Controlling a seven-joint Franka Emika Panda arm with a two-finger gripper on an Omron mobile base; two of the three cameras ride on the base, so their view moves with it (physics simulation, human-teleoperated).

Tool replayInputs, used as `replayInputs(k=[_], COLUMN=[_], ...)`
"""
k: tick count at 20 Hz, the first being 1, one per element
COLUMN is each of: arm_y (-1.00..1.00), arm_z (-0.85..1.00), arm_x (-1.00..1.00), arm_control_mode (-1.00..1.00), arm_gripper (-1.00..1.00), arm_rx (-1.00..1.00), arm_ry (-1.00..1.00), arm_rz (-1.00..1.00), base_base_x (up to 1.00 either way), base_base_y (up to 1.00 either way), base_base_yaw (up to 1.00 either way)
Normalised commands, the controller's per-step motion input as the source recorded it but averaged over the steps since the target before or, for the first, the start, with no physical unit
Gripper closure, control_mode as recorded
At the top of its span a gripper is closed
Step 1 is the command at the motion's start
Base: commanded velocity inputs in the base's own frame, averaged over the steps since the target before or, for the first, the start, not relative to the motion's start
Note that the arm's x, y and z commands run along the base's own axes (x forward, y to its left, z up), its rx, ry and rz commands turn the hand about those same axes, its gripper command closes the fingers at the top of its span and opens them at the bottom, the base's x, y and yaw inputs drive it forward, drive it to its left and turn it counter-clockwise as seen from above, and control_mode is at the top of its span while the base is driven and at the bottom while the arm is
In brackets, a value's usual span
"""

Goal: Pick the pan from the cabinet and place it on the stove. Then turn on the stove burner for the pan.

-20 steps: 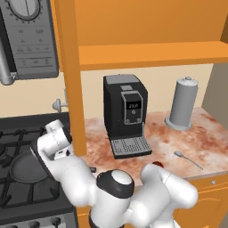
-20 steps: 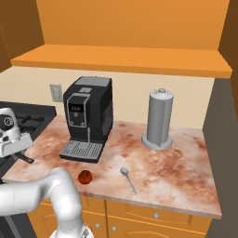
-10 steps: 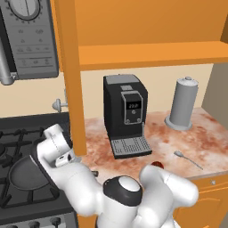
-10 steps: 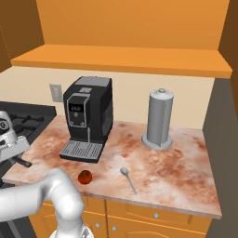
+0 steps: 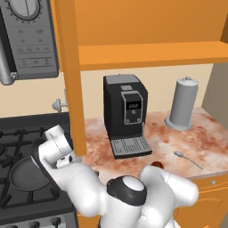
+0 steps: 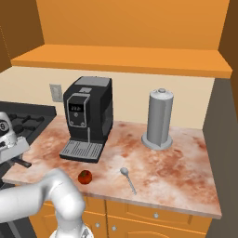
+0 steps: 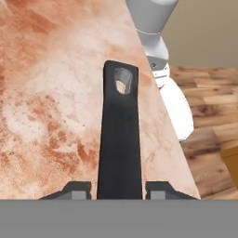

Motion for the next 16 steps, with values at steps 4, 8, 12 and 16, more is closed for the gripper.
replayInputs(k=[4,8,12,16], arm_y=[0.00,0.00,0.00,0.00], arm_z=[0.01,0.13,0.29,0.34], arm_x=[-0.02,-0.12,-0.19,-0.14], arm_control_mode=[-1.00,-1.00,-1.00,-1.00], arm_gripper=[-1.00,-1.00,-1.00,-1.00], arm_rx=[0.00,0.00,0.00,0.00], arm_ry=[-0.01,-0.02,-0.07,-0.07], arm_rz=[0.00,0.00,0.00,0.00], base_base_x=[0.00,0.00,0.00,0.00], base_base_y=[0.00,0.00,0.00,0.00], base_base_yaw=[0.00,0.00,0.00,0.00])
